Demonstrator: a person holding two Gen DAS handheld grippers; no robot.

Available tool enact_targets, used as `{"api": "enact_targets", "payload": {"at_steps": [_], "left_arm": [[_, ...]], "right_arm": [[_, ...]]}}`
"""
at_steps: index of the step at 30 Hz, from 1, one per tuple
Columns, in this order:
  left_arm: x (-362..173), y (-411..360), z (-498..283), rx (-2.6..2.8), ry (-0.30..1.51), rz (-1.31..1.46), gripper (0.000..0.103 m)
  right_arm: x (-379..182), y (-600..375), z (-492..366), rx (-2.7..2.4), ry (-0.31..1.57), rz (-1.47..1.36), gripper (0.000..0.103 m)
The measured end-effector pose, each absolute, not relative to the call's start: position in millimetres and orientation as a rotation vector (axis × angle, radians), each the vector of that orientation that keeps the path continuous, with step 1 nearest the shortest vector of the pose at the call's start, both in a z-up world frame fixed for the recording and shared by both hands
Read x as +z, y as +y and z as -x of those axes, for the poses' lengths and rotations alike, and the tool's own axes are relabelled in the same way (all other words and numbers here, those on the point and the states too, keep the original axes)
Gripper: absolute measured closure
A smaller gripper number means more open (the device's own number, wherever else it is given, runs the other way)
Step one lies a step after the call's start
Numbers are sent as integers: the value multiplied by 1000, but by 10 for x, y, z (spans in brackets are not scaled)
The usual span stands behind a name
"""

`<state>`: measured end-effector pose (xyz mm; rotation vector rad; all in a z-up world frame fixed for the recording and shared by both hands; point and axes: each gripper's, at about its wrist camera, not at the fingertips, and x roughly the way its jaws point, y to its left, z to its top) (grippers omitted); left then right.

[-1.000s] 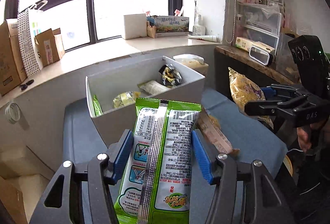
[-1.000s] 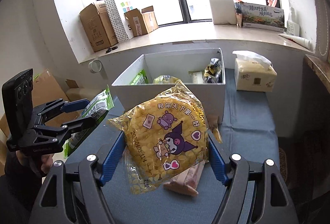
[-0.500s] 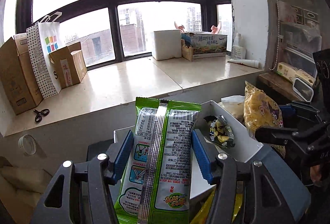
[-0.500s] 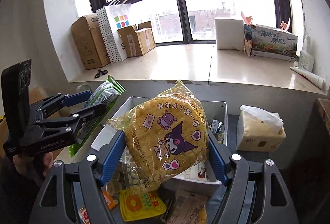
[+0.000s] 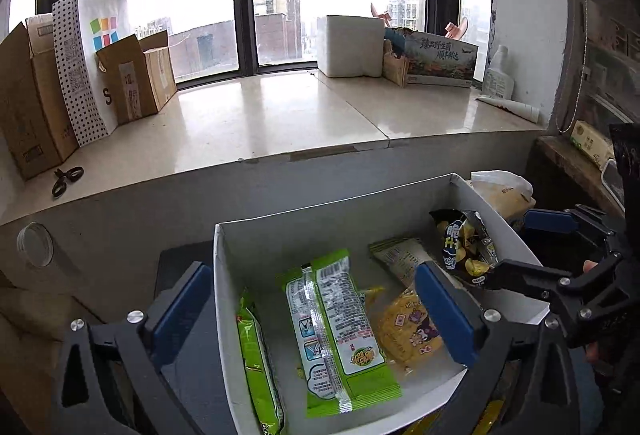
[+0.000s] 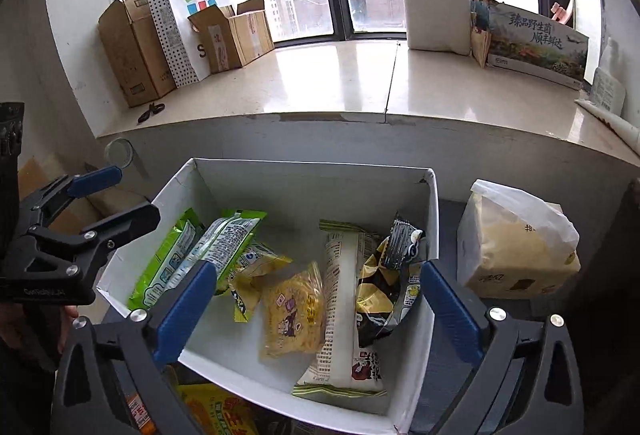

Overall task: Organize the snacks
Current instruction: 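Grasp the yellow cracker bag with the right gripper while the left grasps the green-white pack, both into box, then grasp the pink-white long bag with the right gripper while the left grasps the orange flying-cake pack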

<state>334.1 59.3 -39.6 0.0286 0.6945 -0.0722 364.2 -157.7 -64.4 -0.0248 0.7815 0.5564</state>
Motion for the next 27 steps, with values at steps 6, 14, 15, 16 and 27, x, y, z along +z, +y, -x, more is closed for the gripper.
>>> {"api": "enact_targets", "payload": {"at_steps": [6, 14, 15, 16, 27], "left_arm": [[-367, 665, -3204, -73, 703, 12, 0], [-143, 635, -2514, -92, 651, 9, 0], [-139, 622, -2380, -105, 644, 12, 0], [-145, 599, -2249, -110, 639, 5, 0], [-518, 516, -1125, -79, 698, 9, 0]], "right_arm": [[-479, -1685, -3465, 529, 722, 33, 0], [-167, -1911, -2718, 581, 614, -30, 0], [-143, -1958, -2579, 590, 594, -46, 0], [-127, -2008, -2434, 601, 582, -64, 0], [-912, -2285, -1590, 504, 733, -142, 0]]}}
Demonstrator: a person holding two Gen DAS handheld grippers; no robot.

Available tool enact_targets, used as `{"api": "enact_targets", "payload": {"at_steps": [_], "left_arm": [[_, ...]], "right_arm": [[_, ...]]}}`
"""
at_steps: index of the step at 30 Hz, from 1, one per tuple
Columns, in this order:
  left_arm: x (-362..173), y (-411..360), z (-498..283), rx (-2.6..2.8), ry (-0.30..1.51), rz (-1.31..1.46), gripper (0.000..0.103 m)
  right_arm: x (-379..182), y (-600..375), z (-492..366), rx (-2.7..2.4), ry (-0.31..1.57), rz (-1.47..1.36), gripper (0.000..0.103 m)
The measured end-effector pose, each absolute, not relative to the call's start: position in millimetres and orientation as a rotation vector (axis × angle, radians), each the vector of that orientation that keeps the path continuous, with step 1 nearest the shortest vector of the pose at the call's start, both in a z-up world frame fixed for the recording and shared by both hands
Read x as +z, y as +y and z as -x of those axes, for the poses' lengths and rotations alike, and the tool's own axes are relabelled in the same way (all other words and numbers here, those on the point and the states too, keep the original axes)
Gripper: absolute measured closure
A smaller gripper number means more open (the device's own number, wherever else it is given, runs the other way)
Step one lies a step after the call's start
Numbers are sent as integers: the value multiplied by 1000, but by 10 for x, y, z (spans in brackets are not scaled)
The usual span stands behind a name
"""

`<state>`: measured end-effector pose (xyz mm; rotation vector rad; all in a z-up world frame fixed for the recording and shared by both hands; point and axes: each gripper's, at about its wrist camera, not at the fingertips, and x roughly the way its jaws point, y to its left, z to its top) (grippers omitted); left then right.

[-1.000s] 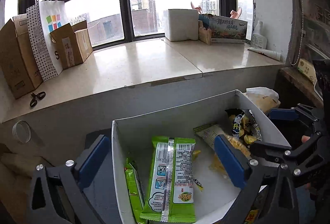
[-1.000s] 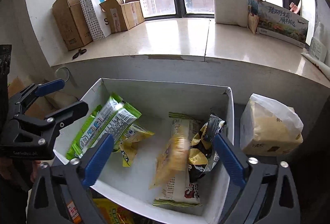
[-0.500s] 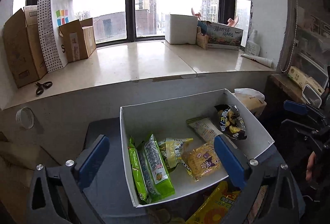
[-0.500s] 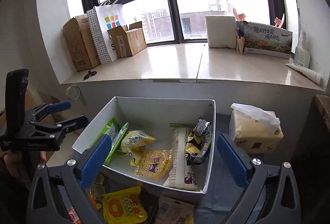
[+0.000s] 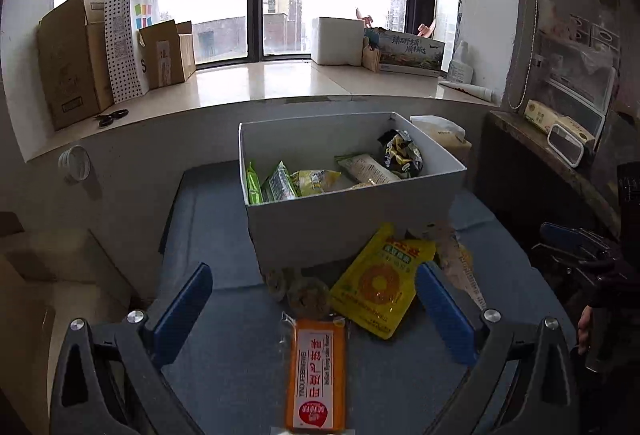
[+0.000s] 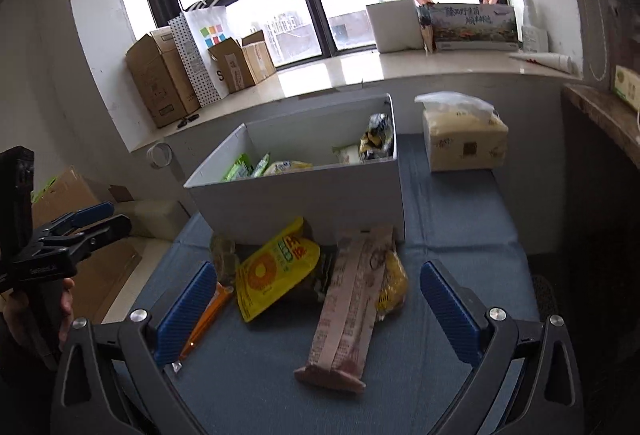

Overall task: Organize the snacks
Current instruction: 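Grasp the pink-white long bag with the right gripper while the left grasps the orange flying-cake pack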

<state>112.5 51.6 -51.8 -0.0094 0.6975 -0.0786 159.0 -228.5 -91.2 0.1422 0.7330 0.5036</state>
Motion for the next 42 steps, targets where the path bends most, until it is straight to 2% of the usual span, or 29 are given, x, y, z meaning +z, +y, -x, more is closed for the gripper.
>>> {"api": "enact_targets", "payload": {"at_steps": [9, 17, 22, 24, 25, 42], "left_arm": [[-849, 519, -831, -73, 785, 23, 0], [-1081, 614, -822, -51, 843, 25, 0], [-1187, 667, -846, -58, 862, 48, 0], [-1230, 665, -872, -56, 872, 47, 0], [-1255, 663, -889, -57, 878, 45, 0], [-1872, 431, -1339, -76, 1070, -28, 0]], "right_arm": [[-1742, -1888, -1779, 369, 977, 28, 0], [-1978, -1694, -2034, 220, 1041, 105, 1], [-1985, -1659, -2062, 197, 1034, 108, 17], [-1935, -1668, -2056, 194, 1018, 97, 43], [-1916, -1669, -2057, 191, 1017, 99, 46], [-1555, -2485, -1489, 278, 970, -160, 46]]}}
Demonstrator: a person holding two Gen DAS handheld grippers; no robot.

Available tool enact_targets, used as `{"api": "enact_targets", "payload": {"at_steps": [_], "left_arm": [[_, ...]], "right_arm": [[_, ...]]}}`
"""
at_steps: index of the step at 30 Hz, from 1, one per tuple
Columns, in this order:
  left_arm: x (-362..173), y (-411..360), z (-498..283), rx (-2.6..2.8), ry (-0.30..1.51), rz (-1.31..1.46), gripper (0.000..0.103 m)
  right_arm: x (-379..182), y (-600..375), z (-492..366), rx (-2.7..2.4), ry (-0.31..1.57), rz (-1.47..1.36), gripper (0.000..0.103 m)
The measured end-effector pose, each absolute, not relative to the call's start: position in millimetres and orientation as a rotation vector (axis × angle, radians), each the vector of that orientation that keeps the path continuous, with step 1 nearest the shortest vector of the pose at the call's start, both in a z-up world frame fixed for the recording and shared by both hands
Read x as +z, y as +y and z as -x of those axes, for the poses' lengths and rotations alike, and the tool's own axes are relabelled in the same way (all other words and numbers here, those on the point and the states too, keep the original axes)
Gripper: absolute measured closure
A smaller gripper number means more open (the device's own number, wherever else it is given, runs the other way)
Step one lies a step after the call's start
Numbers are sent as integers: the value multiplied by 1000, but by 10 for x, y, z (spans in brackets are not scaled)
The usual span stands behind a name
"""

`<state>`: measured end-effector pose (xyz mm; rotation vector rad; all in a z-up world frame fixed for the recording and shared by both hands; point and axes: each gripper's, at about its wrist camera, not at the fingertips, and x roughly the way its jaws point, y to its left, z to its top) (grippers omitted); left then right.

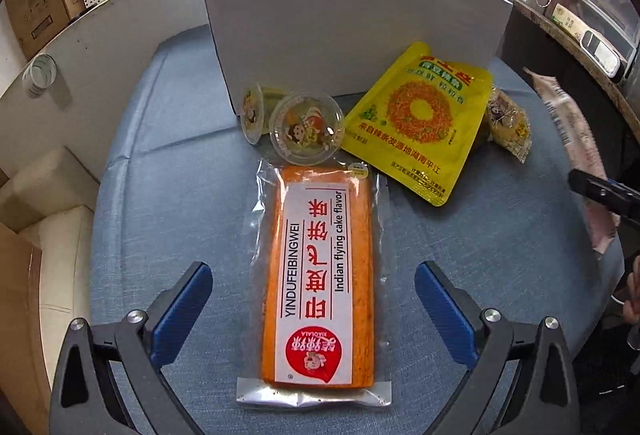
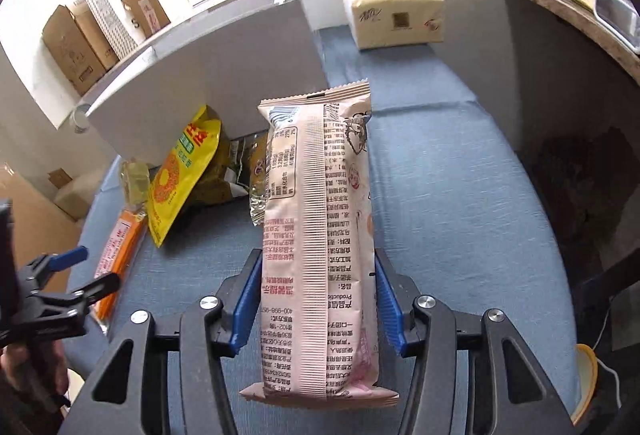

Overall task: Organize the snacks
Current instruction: 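Grasp the pink-white long bag with the right gripper while the left grasps the orange flying-cake pack, then carry both held packs over the white box, lower them in and open both grippers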

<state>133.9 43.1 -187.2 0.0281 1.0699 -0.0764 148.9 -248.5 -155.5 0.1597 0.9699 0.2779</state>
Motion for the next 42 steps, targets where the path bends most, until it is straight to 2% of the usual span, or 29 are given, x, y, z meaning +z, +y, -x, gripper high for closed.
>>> {"api": "enact_targets", "payload": {"at_steps": [9, 11, 13, 16, 19, 34, 42], "left_arm": [[-2014, 424, -1524, -85, 1101, -34, 1], [-2004, 430, -1515, -89, 1087, -37, 7], [-1969, 452, -1488, -84, 1075, -45, 24], [-1929, 492, -1425, -91, 1064, -54, 34], [-1844, 501, -1341, -110, 1047, -35, 40], [-1164, 514, -823, -156, 909, -36, 42], [-525, 384, -1186, -163, 755, -41, 42]], "right_arm": [[-1348, -2577, -1389, 288, 893, -191, 46], [-1322, -2582, -1360, 302, 886, -190, 46], [-1309, -2562, -1368, 323, 873, -202, 46], [-1315, -2490, -1369, 333, 872, -197, 46], [-1311, -2452, -1358, 346, 872, -194, 46], [-1202, -2204, -1286, 430, 848, -172, 46], [-907, -1938, -1527, 489, 795, -118, 46]]}}
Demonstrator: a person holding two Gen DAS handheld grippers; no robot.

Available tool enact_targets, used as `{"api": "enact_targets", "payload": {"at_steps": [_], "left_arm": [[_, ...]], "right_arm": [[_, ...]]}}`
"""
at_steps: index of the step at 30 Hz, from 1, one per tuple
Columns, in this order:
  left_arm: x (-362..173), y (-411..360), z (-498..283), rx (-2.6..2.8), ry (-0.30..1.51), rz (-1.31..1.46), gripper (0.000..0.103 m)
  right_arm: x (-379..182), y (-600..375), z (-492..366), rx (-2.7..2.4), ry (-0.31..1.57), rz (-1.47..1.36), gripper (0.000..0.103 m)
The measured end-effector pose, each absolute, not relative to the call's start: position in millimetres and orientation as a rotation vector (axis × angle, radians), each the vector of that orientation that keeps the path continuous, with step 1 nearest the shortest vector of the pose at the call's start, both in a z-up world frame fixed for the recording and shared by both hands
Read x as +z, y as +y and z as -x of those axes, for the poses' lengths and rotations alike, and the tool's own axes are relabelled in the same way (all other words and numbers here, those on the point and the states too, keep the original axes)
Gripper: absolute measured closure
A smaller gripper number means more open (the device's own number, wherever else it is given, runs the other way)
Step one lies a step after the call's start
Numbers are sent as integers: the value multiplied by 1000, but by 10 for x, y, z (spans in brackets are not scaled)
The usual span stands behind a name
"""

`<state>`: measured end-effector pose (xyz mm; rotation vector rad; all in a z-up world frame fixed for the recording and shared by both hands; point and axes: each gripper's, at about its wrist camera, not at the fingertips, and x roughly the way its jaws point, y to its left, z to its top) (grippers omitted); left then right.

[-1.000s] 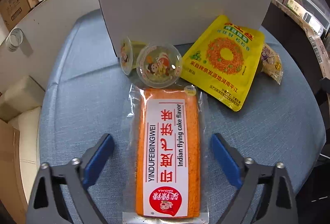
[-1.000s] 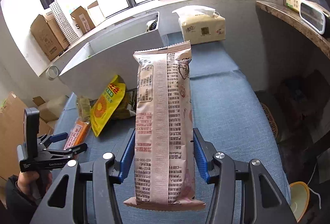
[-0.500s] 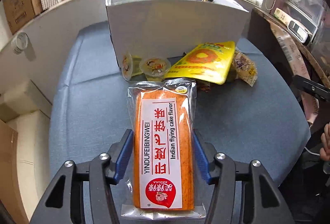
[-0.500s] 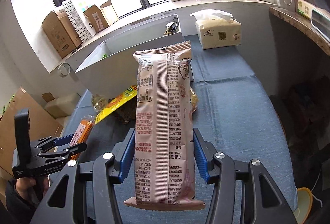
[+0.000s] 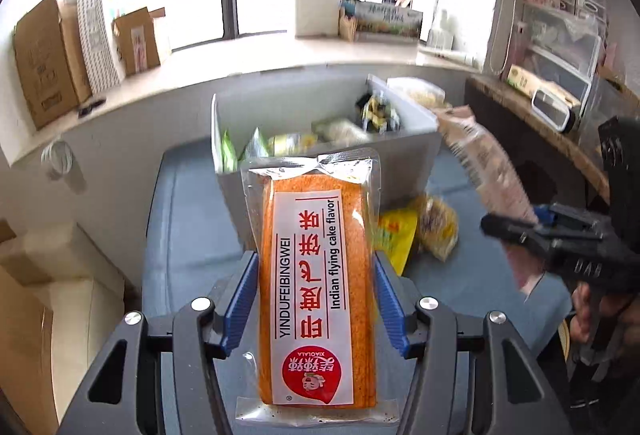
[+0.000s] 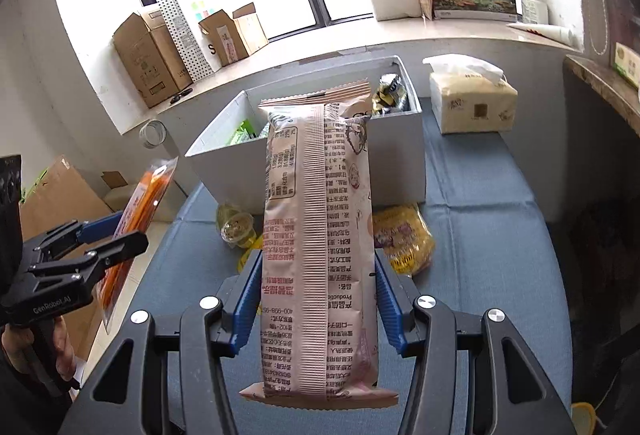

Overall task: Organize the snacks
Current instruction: 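Carry both held packs over the white box, lower them in and open both grippers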

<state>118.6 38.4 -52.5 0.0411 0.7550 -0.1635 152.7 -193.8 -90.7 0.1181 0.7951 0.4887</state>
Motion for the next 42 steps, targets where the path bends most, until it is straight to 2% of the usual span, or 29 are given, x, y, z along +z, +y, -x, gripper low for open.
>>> {"api": "enact_targets", "payload": {"at_steps": [11, 19, 20, 22, 25, 26, 27, 28, 34, 42], "left_arm": [[41, 289, -2299, -119, 647, -36, 42], [56, 397, -3204, -30, 688, -18, 39], [22, 422, -3292, -22, 698, -17, 37], [-69, 475, -3407, -27, 712, -1, 21], [-198, 562, -3516, -8, 734, 28, 6], [-235, 589, -3533, -2, 745, 33, 3], [-265, 619, -3539, -10, 752, 46, 2], [-288, 647, -3536, -21, 756, 60, 2], [-422, 794, -3473, -15, 777, 151, 0], [-253, 656, -3119, 5, 711, 72, 0]], "right_arm": [[-386, -1633, -2406, 526, 745, -43, 46], [-243, -1408, -3330, 528, 766, -25, 46], [-256, -1380, -3412, 527, 771, -13, 46], [-303, -1306, -3537, 512, 783, 29, 46], [-426, -1277, -3678, 535, 824, 12, 45], [-463, -1287, -3709, 529, 833, 11, 35], [-480, -1313, -3722, 490, 822, 14, 6], [-480, -1366, -3712, 456, 789, 0, 0], [-466, -1563, -3700, 477, 785, -94, 0], [-269, -1638, -3375, 458, 667, -55, 0]]}}
